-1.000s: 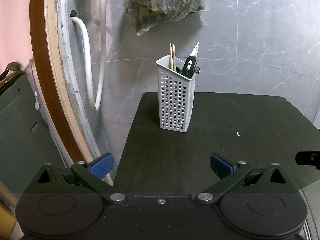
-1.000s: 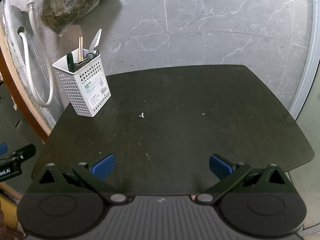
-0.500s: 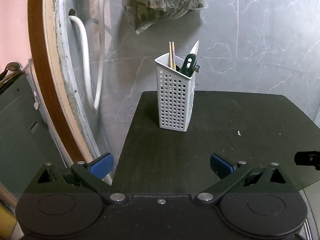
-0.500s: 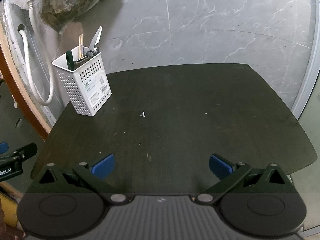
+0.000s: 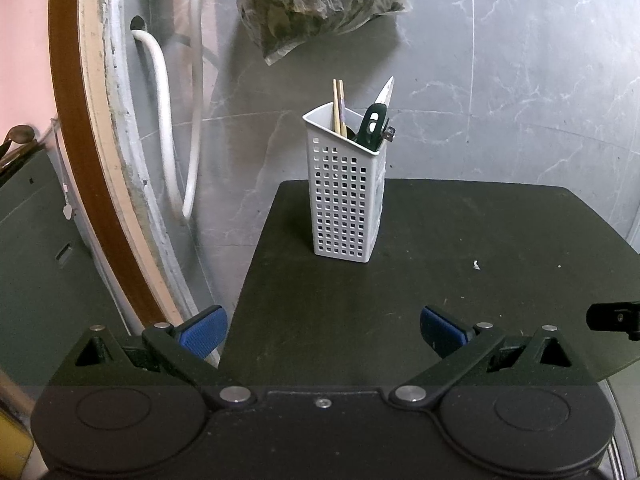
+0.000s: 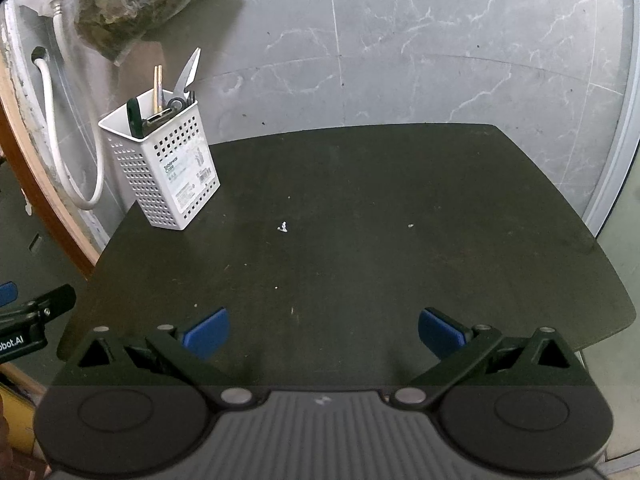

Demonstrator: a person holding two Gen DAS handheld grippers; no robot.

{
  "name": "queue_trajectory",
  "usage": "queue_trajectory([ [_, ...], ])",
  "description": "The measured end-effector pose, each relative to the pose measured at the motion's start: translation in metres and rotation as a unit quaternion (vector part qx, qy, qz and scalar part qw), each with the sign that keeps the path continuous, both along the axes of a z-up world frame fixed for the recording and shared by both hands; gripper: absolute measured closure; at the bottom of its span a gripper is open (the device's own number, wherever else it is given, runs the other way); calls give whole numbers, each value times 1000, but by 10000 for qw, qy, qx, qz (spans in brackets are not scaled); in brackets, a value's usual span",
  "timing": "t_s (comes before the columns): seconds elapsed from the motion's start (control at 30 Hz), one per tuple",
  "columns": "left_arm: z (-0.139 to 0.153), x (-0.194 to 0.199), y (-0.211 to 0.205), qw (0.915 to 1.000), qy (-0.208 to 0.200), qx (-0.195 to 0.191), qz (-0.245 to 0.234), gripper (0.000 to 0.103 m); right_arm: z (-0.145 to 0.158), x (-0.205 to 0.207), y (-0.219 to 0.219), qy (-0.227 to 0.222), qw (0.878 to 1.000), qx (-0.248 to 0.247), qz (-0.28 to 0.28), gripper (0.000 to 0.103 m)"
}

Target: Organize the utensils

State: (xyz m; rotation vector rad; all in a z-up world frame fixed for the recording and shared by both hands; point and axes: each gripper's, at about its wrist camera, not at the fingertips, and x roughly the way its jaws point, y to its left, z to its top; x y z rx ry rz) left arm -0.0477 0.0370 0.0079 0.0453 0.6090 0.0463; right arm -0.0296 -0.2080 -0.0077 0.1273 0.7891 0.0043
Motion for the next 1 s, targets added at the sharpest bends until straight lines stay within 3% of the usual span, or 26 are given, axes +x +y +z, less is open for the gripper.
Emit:
queue_trajectory([
  [1.0, -2, 2, 3, 9999, 33, -24, -116, 1, -1, 0, 1, 17, 10000, -22, 26, 0],
])
